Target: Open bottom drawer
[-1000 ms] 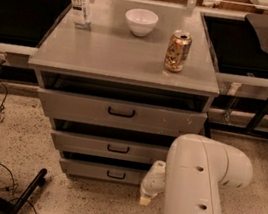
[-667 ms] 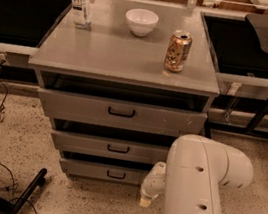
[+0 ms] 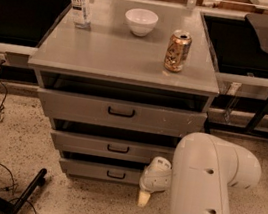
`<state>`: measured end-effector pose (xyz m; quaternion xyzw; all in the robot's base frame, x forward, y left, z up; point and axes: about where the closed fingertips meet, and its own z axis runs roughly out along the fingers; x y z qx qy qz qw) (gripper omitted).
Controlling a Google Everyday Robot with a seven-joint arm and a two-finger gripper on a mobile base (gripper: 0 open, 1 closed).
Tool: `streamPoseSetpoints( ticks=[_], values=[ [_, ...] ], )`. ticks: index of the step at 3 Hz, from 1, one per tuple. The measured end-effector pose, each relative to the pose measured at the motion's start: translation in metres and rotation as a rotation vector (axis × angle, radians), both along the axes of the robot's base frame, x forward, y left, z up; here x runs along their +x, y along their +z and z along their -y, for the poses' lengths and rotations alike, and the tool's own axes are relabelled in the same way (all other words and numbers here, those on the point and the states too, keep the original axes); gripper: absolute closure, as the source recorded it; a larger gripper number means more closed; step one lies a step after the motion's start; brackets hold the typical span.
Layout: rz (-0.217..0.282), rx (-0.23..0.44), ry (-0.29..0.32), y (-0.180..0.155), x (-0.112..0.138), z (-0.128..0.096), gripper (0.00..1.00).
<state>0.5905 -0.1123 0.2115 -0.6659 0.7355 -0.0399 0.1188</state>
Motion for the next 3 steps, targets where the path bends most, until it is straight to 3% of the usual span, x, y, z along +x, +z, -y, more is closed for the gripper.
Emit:
streamPoseSetpoints(
  ticks=[1, 2, 3],
  values=[
    [0.009, -0.026, 0.061, -0.0145, 0.0253, -0.0338, 0.0],
    [0.008, -0.024, 0.058, -0.0147, 0.0248, -0.0336, 0.0],
    [-0.011, -0.024, 0.072, -0.0221, 0.0194, -0.0358, 0.19]
  ],
)
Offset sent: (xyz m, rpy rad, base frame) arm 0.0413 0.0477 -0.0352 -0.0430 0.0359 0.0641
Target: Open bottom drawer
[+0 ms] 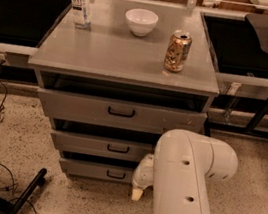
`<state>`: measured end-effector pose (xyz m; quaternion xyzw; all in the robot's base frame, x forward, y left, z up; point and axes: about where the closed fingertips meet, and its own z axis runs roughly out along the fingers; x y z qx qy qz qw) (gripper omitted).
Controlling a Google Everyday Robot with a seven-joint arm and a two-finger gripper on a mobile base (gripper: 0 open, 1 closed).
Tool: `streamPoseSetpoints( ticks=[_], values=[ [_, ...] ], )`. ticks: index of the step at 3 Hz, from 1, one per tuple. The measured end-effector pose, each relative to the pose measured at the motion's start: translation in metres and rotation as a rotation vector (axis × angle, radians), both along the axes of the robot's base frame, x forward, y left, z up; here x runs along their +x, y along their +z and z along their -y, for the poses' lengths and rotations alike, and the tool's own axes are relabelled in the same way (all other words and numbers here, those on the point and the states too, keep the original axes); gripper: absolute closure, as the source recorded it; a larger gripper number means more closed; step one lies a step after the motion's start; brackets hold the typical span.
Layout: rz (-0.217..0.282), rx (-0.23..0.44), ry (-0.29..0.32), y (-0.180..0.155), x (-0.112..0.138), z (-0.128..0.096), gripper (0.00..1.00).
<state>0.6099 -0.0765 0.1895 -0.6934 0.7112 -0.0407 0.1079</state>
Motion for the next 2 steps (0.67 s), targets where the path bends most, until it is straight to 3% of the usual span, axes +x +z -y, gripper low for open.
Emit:
streamPoseSetpoints(
  ticks=[2],
  values=[
    [-0.024, -0.003, 0.023, -0.0027, -0.0046, -0.0047, 0.66]
  ],
)
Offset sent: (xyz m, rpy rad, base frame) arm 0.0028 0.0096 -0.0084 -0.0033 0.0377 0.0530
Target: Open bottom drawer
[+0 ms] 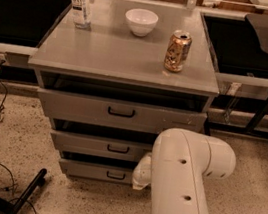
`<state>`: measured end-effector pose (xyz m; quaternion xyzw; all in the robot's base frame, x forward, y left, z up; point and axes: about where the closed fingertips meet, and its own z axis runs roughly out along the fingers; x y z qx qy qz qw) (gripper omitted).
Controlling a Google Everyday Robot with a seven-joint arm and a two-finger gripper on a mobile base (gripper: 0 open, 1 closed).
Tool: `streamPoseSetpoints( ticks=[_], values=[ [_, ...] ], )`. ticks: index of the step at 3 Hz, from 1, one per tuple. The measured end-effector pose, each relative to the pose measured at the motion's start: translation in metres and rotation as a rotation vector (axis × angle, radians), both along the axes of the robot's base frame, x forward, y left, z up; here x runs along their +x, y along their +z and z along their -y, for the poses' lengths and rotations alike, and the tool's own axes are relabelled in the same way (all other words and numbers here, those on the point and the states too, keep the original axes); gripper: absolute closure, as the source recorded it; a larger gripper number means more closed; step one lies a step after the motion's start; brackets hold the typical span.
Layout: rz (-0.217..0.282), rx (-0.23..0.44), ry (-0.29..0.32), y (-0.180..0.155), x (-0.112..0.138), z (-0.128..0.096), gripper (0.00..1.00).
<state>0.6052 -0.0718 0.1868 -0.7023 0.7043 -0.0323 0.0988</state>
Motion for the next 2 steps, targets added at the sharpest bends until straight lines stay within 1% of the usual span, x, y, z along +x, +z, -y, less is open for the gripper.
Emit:
streamPoseSetpoints(
  ticks=[1, 2],
  values=[
    [0.0, 0.0, 0.0, 0.0068, 0.0, 0.0, 0.89],
    [0.0, 0.0, 0.0, 0.0129, 0.0, 0.0001, 1.0]
  ],
)
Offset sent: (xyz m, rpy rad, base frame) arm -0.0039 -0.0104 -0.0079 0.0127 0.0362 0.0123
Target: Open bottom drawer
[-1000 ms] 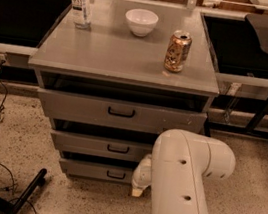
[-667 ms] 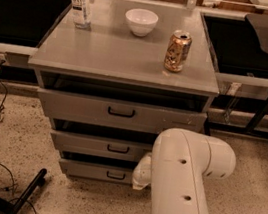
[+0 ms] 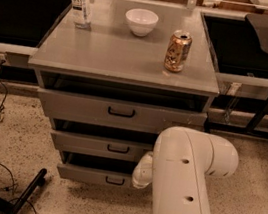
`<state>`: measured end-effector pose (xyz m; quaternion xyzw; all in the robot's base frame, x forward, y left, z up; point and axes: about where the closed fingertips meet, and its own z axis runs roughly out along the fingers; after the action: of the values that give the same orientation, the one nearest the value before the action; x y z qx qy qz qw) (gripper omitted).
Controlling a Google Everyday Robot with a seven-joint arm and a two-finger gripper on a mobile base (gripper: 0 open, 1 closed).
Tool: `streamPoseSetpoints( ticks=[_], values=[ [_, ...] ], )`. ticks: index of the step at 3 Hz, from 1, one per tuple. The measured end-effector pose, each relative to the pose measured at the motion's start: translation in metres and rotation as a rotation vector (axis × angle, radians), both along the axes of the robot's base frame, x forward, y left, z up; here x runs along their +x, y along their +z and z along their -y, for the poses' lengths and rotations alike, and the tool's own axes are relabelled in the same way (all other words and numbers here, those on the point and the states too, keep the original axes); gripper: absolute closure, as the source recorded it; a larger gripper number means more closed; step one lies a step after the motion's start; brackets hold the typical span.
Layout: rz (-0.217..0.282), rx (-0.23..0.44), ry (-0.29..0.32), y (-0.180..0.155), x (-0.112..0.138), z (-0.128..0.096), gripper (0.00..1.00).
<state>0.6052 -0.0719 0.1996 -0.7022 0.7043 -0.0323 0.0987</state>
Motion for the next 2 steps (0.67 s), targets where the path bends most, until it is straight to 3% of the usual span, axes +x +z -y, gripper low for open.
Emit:
streamPoseSetpoints(
  ticks=[2],
  values=[
    [-0.001, 0.0, 0.0, 0.0094, -0.0003, 0.0002, 1.0]
  ],
)
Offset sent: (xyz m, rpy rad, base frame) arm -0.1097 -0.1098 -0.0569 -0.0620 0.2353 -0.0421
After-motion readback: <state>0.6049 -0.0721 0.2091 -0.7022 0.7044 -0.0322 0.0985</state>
